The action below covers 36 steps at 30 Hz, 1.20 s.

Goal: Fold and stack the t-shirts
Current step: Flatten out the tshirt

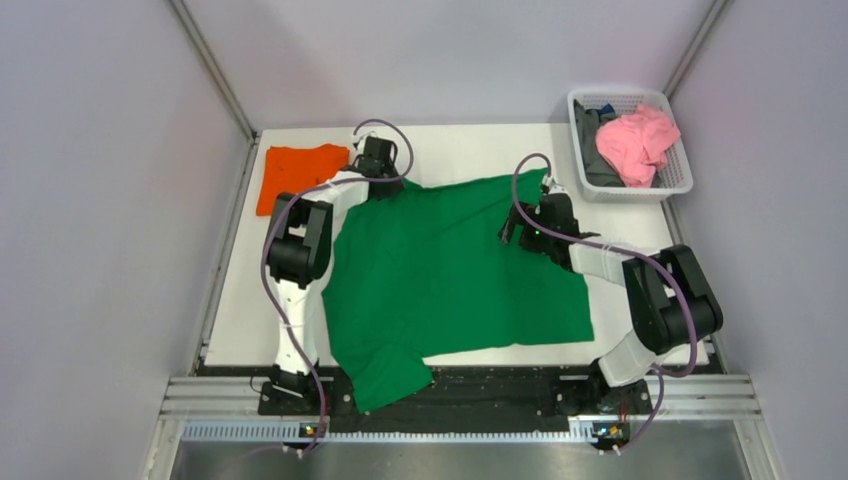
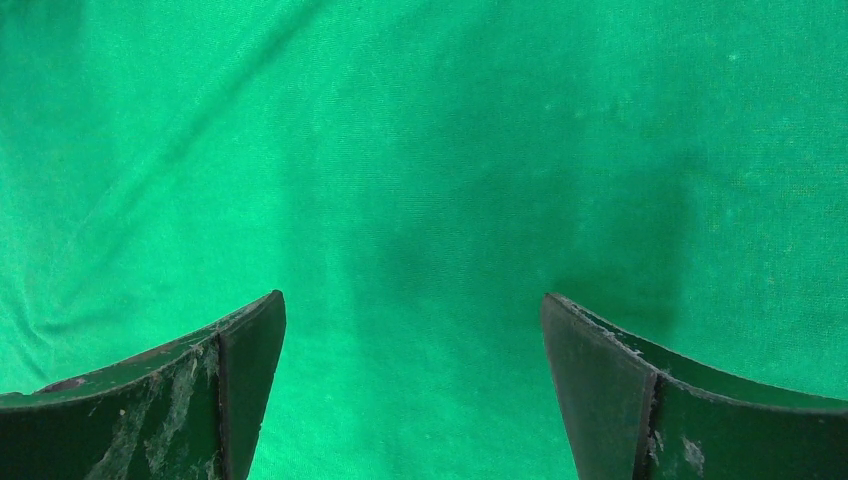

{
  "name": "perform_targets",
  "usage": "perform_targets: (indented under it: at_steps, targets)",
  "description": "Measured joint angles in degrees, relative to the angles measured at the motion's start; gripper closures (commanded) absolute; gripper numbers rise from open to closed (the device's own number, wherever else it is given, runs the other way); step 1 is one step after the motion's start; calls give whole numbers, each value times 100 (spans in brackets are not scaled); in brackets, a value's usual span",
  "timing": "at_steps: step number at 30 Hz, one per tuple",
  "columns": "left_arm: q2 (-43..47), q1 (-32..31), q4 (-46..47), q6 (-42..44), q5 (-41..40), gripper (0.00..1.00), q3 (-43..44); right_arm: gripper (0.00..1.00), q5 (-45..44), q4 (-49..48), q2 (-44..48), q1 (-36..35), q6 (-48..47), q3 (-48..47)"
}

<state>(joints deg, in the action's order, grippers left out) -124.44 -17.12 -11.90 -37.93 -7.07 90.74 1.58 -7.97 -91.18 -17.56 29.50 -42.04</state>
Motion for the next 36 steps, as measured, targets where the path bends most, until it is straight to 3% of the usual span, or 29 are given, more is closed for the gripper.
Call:
perform_targets:
  at_steps: [1,5,13,14,18,21,25,32,36]
  targets:
    - [-39,9,4,20,0,69,44,3,-4,2,0,0,-7,0]
    - [-271,33,22,74,24,97,317,3,-26,13,0,-2,-35,0]
    - [-1121,55,44,264,155,99,1821,3,-140,33,0,0,-52,-4]
    - [-1266,55,50,293,195,89,2074,3,-153,35,0,0,-52,-4]
    - [-2059,55,72,459,581,4,3386,3,-205,42,0,0,-68,-7]
    - [-2601,52,72,553,870,1,4284,3,-225,52,0,0,-92,-7]
    - [-2559,55,31,680,1032,1,4301,2,-258,68,7,0,-96,-7]
    - [-1126,24,-621,1014,892,1,2944,1,-367,555,120,0,-101,-127]
    - [669,-63,-787,1067,531,1,1322,1,-525,1047,479,0,-98,-146]
